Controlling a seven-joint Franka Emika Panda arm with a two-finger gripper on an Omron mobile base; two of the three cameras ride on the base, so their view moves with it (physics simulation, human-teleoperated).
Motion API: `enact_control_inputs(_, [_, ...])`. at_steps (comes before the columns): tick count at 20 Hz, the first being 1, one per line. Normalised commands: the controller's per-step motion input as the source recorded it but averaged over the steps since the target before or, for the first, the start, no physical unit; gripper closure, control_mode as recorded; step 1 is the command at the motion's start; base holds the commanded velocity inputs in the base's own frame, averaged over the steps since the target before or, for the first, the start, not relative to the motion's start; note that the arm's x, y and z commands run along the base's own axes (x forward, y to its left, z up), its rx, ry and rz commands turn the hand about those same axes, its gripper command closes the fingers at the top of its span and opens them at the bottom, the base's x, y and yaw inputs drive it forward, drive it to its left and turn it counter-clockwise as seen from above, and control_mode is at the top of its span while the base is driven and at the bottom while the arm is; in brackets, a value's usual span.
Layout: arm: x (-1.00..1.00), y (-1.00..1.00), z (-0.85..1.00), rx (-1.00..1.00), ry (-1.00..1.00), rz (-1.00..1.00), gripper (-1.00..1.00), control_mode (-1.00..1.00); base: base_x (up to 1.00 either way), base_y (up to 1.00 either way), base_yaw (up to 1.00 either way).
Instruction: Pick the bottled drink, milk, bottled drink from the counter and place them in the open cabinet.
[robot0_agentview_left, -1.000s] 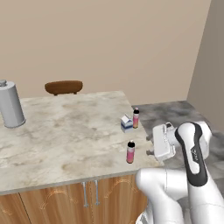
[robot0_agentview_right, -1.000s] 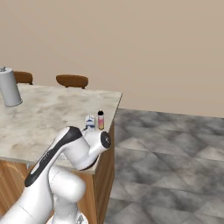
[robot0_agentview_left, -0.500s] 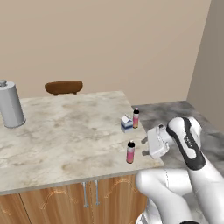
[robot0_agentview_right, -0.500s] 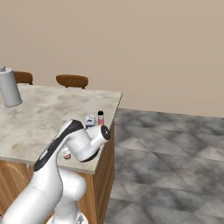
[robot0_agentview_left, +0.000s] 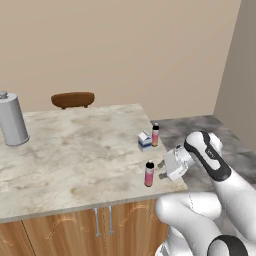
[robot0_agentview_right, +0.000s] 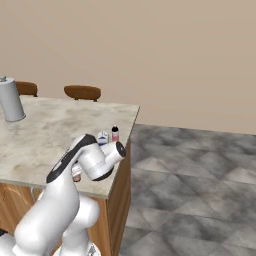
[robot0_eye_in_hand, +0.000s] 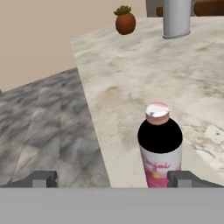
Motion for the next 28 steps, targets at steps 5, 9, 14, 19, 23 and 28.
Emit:
enact_control_inputs(5, [0.08, 0.13, -0.19, 0.01, 0.09, 0.00, -1.00, -1.00, 0.00, 0.00, 0.00])
enact_control_inputs(9, [0.08, 0.06, -0.12, 0.00, 0.03, 0.00, -1.00, -1.00, 0.00, 0.00, 0.00])
enact_control_inputs(14, [0.12, 0.08, -0.08, 0.00, 0.01, 0.00, -1.00, -1.00, 0.00, 0.00, 0.00])
enact_control_inputs(19, [0.16, 0.16, -0.07, 0.00, 0.00, -0.01, -1.00, -1.00, 0.00, 0.00, 0.00])
enact_control_inputs(23, [0.19, 0.23, -0.09, 0.00, 0.00, -0.03, -1.00, -1.00, 0.00, 0.00, 0.00])
enact_control_inputs(28, [0.12, 0.24, -0.07, 0.00, 0.00, -0.04, 1.00, -1.00, 0.00, 0.00, 0.00])
